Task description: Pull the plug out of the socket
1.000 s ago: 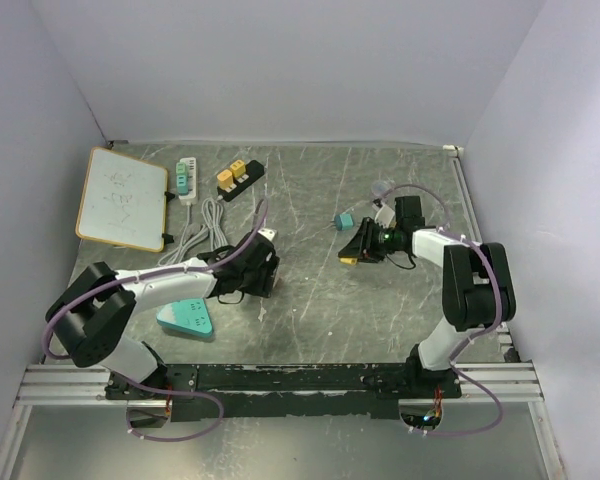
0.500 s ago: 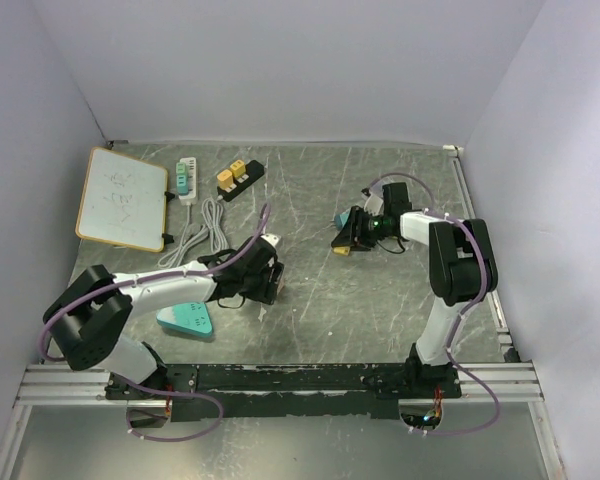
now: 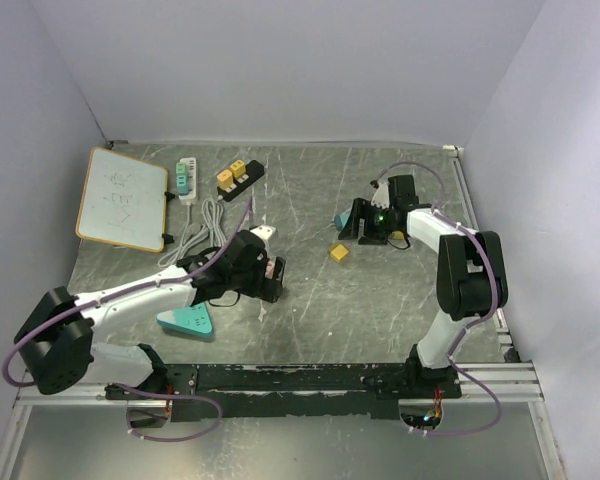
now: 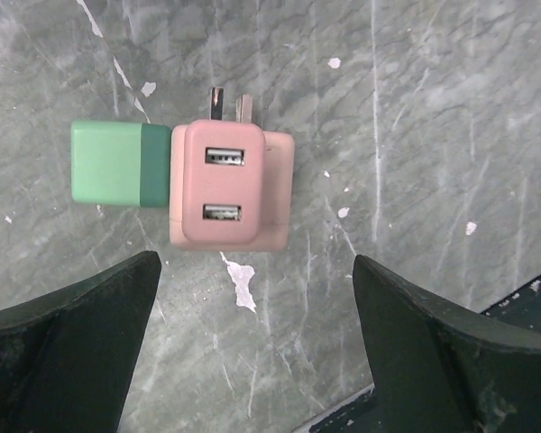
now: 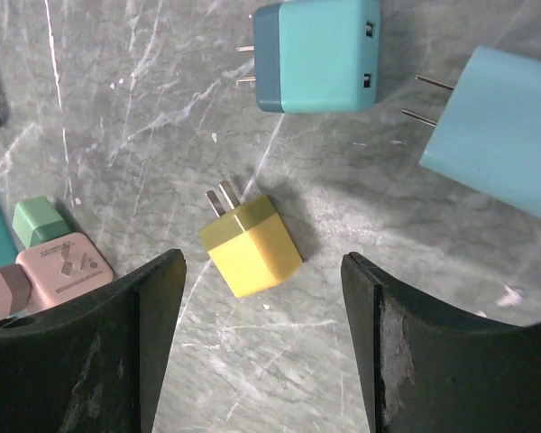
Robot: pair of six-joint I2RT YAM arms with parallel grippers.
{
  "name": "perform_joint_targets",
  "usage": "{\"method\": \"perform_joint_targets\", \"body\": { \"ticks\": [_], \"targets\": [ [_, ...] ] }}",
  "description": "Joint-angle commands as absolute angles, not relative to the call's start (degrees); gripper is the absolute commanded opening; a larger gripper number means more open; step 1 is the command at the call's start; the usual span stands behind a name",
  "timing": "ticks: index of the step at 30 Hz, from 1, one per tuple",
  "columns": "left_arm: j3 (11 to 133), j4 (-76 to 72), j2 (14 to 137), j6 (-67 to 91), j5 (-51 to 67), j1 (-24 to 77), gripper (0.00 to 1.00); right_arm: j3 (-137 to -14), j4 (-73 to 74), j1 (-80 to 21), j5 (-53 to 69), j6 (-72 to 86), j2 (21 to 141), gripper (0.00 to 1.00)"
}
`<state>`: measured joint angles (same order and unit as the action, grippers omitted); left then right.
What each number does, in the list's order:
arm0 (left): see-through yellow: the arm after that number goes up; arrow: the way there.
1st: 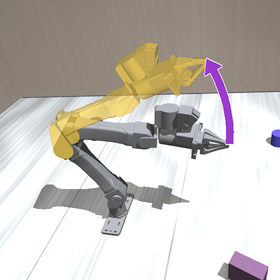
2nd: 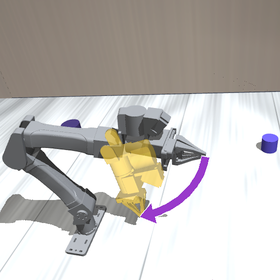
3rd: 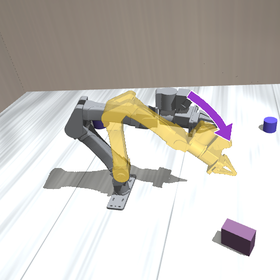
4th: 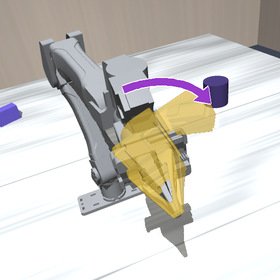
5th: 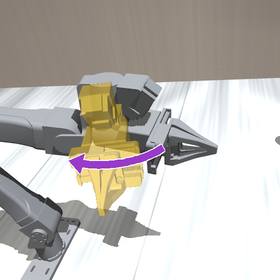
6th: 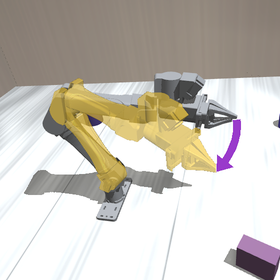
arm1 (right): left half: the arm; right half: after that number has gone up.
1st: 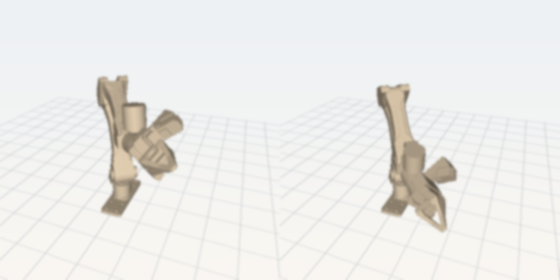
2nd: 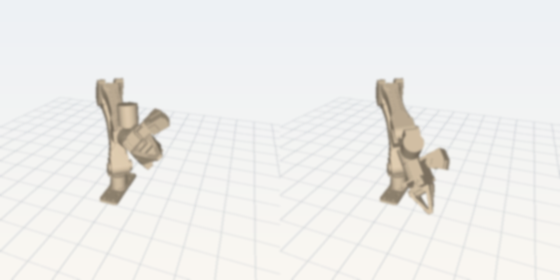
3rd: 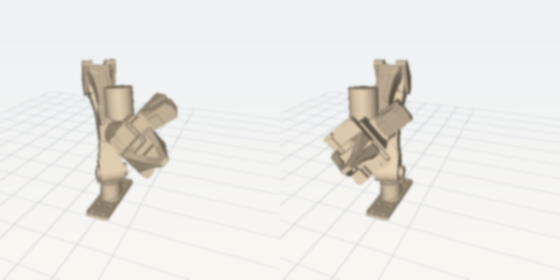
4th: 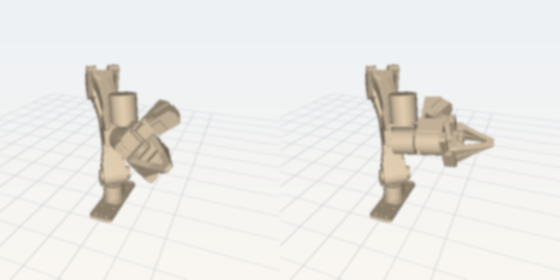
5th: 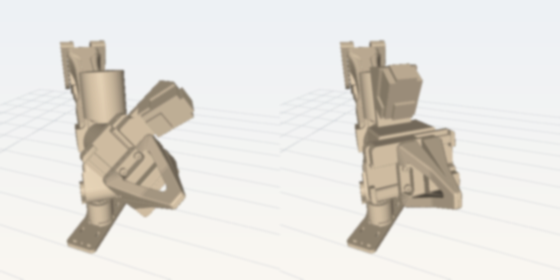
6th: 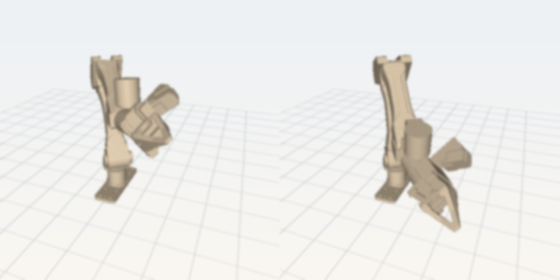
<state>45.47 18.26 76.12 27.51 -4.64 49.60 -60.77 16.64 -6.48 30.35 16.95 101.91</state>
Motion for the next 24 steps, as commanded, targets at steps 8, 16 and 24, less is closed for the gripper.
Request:
{"method": "perform_joint_targets", "body": {
  "ticks": [8, 16, 24],
  "targets": [
    [45.7, 23.2, 61.5, 26.3, -0.7, 41.3, 0.99, -59.3, 15.4, -23.8, 17.7, 12.3, 87.9, 0.74],
    [40.0, 21.3, 53.2, 32.6, 6.0, 26.6, 0.99, -61.7, 11.1, -39.1, 13.8, 9.4, 89.6, 0.79],
    [32.2, 18.7, 50.5, 37.2, 9.0, 24.2, 0.99, -65.3, 12.8, -50.2, 5.2, 6.0, 94.7, 0.79]
  ]
}}
